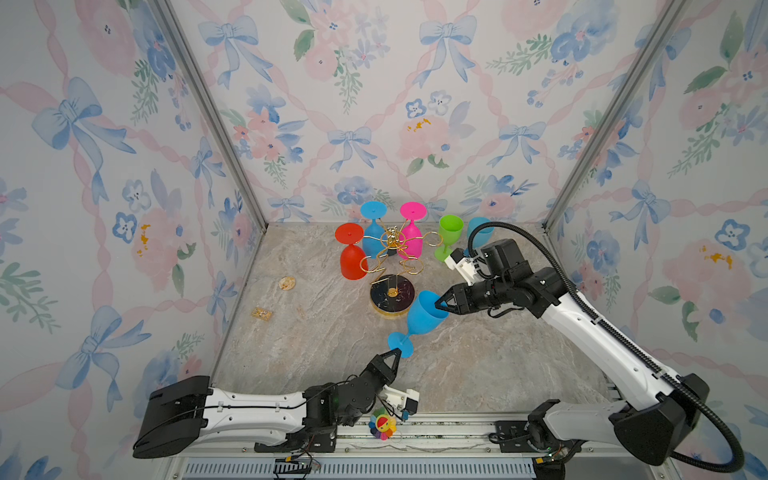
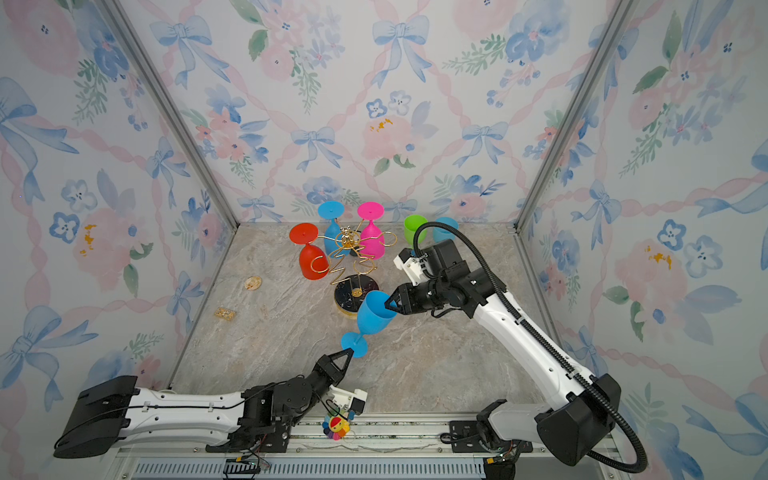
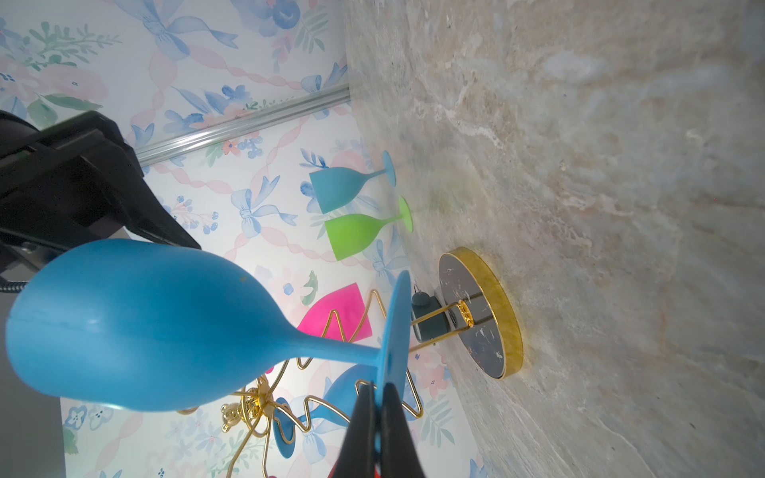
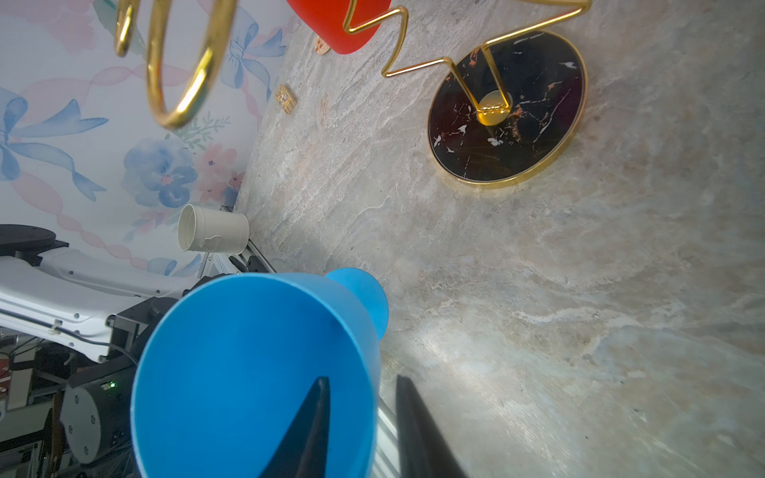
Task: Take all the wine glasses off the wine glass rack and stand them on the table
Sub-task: 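Close the right gripper on the rim of the blue glass bowl, then open the left gripper off the glass foot while the right lifts the glass away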
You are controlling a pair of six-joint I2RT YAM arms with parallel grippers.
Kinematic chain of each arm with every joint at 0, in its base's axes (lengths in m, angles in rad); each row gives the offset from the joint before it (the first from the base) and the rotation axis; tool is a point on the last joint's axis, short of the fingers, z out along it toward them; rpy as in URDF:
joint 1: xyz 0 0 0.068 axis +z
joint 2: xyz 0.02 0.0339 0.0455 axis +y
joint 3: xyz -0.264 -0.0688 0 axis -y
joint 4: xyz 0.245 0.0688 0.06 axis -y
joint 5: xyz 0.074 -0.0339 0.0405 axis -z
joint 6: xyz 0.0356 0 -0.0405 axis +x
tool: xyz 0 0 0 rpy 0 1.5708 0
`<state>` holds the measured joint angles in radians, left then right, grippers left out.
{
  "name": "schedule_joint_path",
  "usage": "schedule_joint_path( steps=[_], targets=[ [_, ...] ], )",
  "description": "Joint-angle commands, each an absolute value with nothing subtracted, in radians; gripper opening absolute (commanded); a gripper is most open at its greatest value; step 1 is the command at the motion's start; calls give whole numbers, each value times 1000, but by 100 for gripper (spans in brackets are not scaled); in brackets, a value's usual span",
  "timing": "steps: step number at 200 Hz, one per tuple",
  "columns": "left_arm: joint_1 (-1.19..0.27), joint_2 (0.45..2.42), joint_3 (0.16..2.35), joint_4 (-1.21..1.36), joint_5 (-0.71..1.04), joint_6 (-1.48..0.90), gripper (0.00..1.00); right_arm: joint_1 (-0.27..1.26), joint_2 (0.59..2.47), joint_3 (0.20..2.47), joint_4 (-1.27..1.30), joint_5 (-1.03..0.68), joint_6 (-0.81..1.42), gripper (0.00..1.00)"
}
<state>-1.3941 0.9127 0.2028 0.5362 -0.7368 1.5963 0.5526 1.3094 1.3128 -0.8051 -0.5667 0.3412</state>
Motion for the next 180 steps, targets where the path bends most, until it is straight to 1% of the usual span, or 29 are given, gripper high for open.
schedule_joint_path(
  steps=[1, 44, 53, 75, 94, 127, 139, 171, 180],
  targets=[
    [-1401, 903, 191, 574, -750, 1603, 0, 565, 1302, 1322, -821, -584, 337, 22],
    [-1401, 897, 206, 577, -744, 1583, 0, 565, 1296, 1318, -829, -582, 326, 8],
    [-1401, 899, 208, 577, -740, 1572, 6, 565, 1298, 1322, -833, -581, 324, 6],
    [-1401, 904, 213, 577, -736, 1556, 12, 565, 1296, 1327, -839, -571, 319, 5],
    [-1403, 902, 219, 577, -728, 1529, 21, 563, 1285, 1326, -850, -543, 312, 4],
    [-1415, 879, 235, 577, -717, 1411, 37, 539, 1243, 1300, -870, -463, 303, 3],
    [-1428, 872, 247, 577, -724, 1344, 47, 522, 1217, 1292, -882, -410, 301, 2],
    [-1468, 876, 311, 574, -802, 1093, 65, 469, 1146, 1279, -921, -247, 281, 0],
    [-1474, 880, 339, 571, -843, 1002, 73, 446, 1131, 1273, -932, -223, 278, 0]
  ],
)
